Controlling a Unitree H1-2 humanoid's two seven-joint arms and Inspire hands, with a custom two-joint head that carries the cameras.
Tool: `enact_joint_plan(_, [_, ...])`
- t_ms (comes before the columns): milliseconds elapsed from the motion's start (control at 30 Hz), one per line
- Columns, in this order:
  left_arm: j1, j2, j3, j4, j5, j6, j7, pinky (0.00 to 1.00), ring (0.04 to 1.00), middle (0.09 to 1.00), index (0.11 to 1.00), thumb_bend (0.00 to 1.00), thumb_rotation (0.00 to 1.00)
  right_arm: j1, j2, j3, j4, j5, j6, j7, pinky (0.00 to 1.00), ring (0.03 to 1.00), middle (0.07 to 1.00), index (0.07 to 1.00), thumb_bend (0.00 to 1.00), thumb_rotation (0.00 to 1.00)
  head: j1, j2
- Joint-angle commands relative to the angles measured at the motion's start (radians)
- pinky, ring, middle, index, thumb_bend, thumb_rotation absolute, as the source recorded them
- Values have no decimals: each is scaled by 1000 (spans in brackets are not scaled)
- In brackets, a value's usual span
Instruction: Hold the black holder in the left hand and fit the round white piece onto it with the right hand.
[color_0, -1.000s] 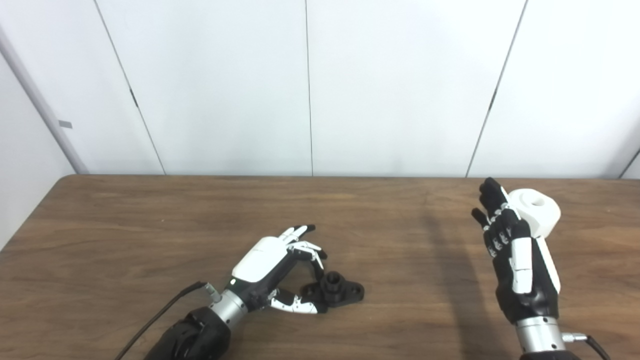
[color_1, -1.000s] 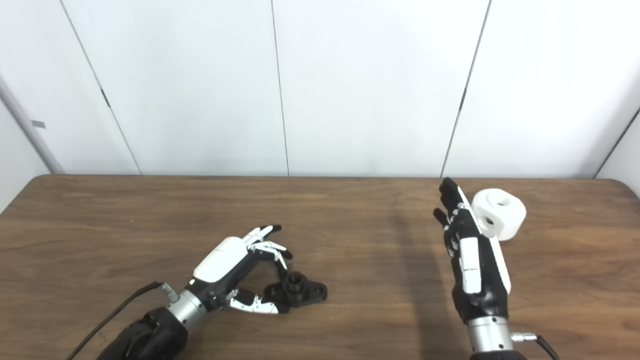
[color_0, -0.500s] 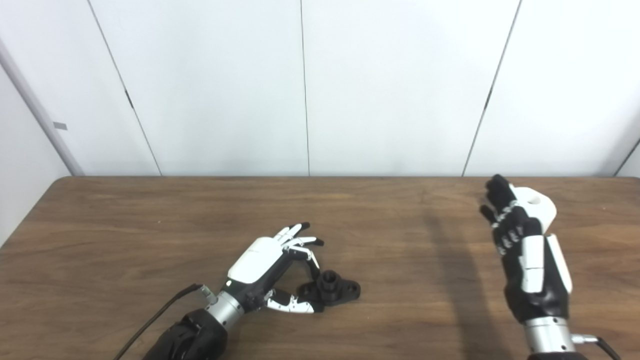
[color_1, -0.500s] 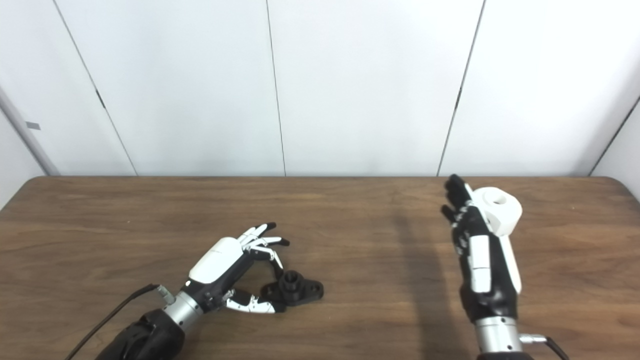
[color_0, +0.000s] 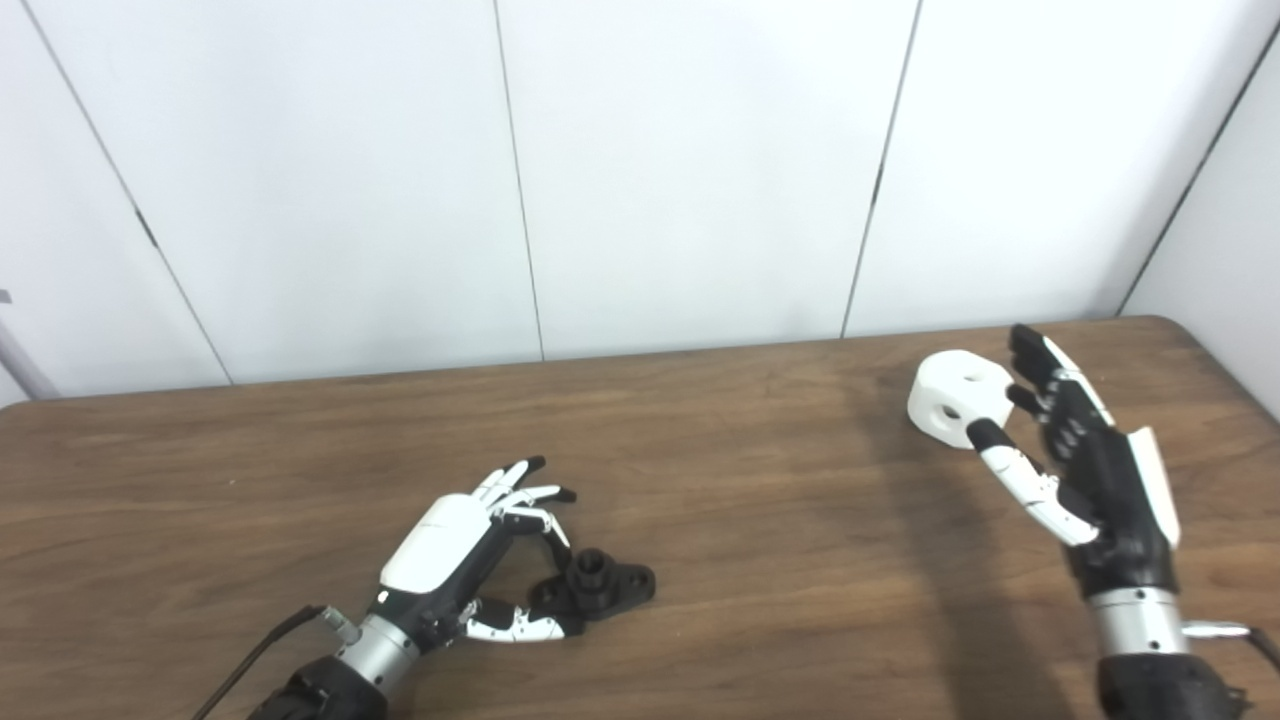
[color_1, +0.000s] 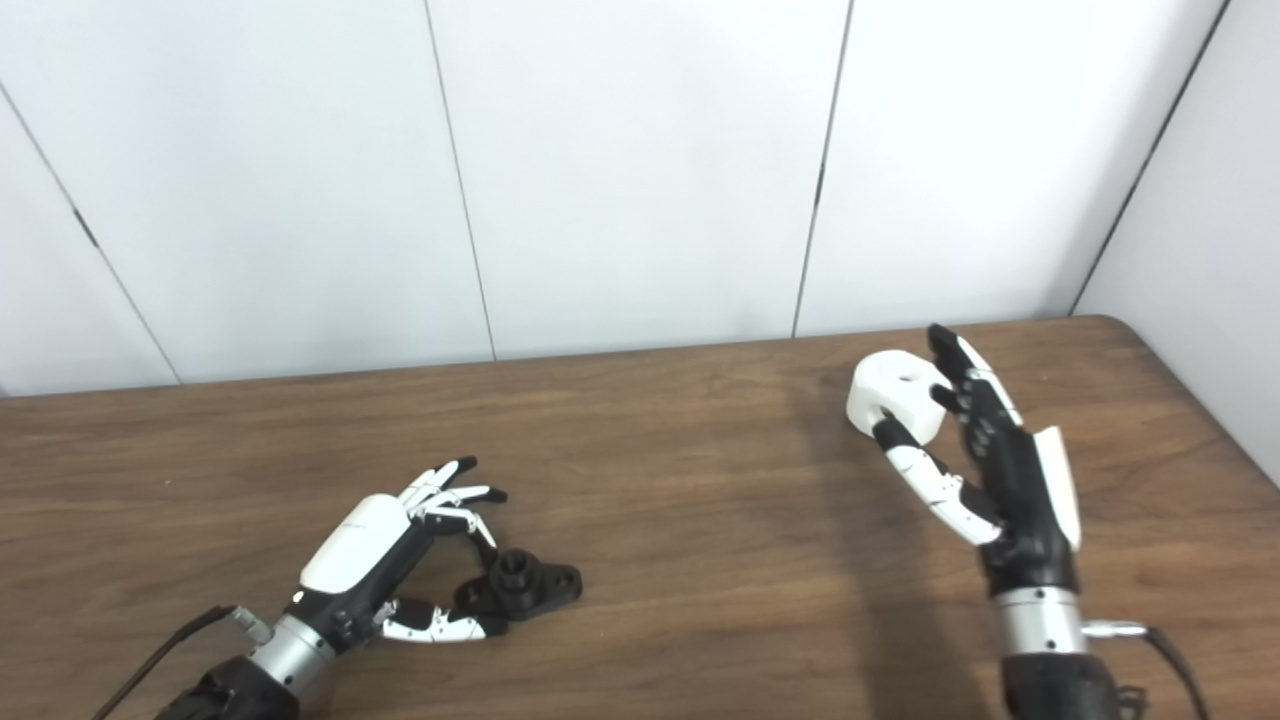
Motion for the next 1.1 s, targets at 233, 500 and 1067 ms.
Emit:
enact_joint_plan(233, [2, 24, 5, 20, -7, -23, -7, 1000, 997, 840, 483, 522, 48, -102, -120, -48, 86, -63, -56, -37, 670, 862, 931, 856, 650, 395, -17, -7])
enact_joint_plan(500, [9, 26, 9, 18, -20, -34, -13, 1000, 988, 835, 483, 522, 47, -169, -169, -35, 153, -185, 14, -58, 707, 862, 910, 828, 657, 336, -45, -21])
enact_joint_plan(1067, [7, 54, 28, 26, -50, -64, -15, 1000, 967, 823, 483, 521, 45, -323, -245, 67, 247, -350, 263, -3, 949, 1000, 957, 863, 791, 443, -175, -22])
